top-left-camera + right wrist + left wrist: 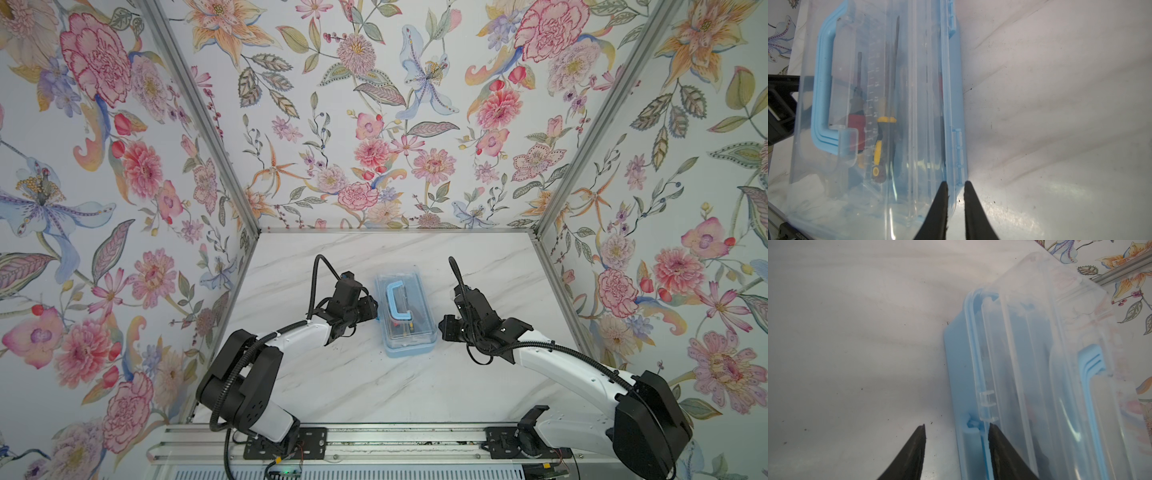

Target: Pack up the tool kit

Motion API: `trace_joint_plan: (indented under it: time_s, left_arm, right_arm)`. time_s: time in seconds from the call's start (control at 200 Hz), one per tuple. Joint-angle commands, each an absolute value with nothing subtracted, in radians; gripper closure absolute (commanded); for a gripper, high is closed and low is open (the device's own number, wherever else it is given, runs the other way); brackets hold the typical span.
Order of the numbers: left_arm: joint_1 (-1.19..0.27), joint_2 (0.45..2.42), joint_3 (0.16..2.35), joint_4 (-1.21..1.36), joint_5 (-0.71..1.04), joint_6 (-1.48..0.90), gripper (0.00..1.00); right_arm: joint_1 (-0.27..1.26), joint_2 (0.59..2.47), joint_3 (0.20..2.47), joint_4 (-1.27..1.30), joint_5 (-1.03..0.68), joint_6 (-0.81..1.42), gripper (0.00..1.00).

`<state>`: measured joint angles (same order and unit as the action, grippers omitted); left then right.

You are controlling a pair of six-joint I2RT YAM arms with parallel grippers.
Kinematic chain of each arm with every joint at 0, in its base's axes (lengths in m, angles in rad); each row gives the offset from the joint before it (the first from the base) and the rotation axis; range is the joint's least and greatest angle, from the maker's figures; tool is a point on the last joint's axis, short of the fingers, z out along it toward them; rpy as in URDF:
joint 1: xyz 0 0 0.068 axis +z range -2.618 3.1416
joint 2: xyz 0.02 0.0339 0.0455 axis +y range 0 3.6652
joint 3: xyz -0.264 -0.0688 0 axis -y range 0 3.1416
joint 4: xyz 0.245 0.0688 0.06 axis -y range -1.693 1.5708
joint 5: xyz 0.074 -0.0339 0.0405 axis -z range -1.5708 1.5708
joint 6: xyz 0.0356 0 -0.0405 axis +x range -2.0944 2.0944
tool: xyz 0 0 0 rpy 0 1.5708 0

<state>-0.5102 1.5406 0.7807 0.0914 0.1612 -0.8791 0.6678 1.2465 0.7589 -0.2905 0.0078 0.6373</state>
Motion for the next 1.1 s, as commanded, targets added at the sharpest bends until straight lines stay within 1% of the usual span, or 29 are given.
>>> trace_joint_plan:
  time_s: [0.0,0.01,0.02,0.035,0.135,0.15,0.17,0.35,0.365,0.42,0.596,0.886,0.906,0.926,0.941,1.096]
  left_arm:
    - [-0.499,1.548,0.757,0.115,0.195,-0.883,0.55]
    - [-0.499,1.55,0.755,0.119,0.197,-0.884,0.56]
    - [-0.5,1.55,0.754,0.122,0.199,-0.885,0.6]
    - [-0.499,1.55,0.752,0.124,0.199,-0.888,0.62]
    - [-0.495,1.543,0.737,0.138,0.201,-0.898,0.66]
    - [-0.495,1.54,0.736,0.138,0.199,-0.9,0.7]
    - [-0.495,1.539,0.733,0.14,0.198,-0.902,0.71]
    - [-0.494,1.554,0.739,0.156,0.227,-0.897,0.71]
    - [-0.494,1.585,0.74,0.158,0.23,-0.899,0.71]
    - [-0.493,1.602,0.745,0.162,0.237,-0.899,0.71]
    - [-0.494,1.608,0.752,0.159,0.243,-0.902,0.72]
    - [-0.489,1.571,0.742,0.139,0.238,-0.902,0.81]
    - [-0.489,1.572,0.743,0.138,0.237,-0.903,0.83]
    - [-0.488,1.571,0.742,0.137,0.236,-0.907,0.88]
    - [-0.488,1.542,0.741,0.138,0.236,-0.909,0.89]
    - [-0.486,1.529,0.744,0.134,0.256,-0.916,0.9]
  right_arm:
    - [0.666,1.266,0.772,-0.275,0.013,0.649,0.83]
    - [0.666,1.266,0.772,-0.275,0.012,0.649,0.83]
    - [0.666,1.266,0.773,-0.275,0.012,0.649,0.83]
    - [0.665,1.268,0.773,-0.275,0.013,0.649,0.83]
    - [0.666,1.269,0.774,-0.275,0.011,0.65,0.84]
    - [0.665,1.27,0.776,-0.275,0.011,0.65,0.84]
    - [0.666,1.271,0.776,-0.275,0.011,0.65,0.83]
    - [0.666,1.282,0.781,-0.272,0.014,0.645,0.84]
    - [0.665,1.285,0.781,-0.272,0.015,0.645,0.84]
    - [0.667,1.289,0.783,-0.27,0.013,0.646,0.84]
    - [0.667,1.297,0.783,-0.266,0.017,0.648,0.83]
    - [0.666,1.307,0.785,-0.263,0.017,0.648,0.82]
    - [0.666,1.306,0.785,-0.263,0.017,0.648,0.82]
    - [0.666,1.308,0.785,-0.262,0.015,0.647,0.82]
    - [0.666,1.308,0.785,-0.264,0.015,0.647,0.82]
    - [0.667,1.308,0.782,-0.261,0.014,0.646,0.82]
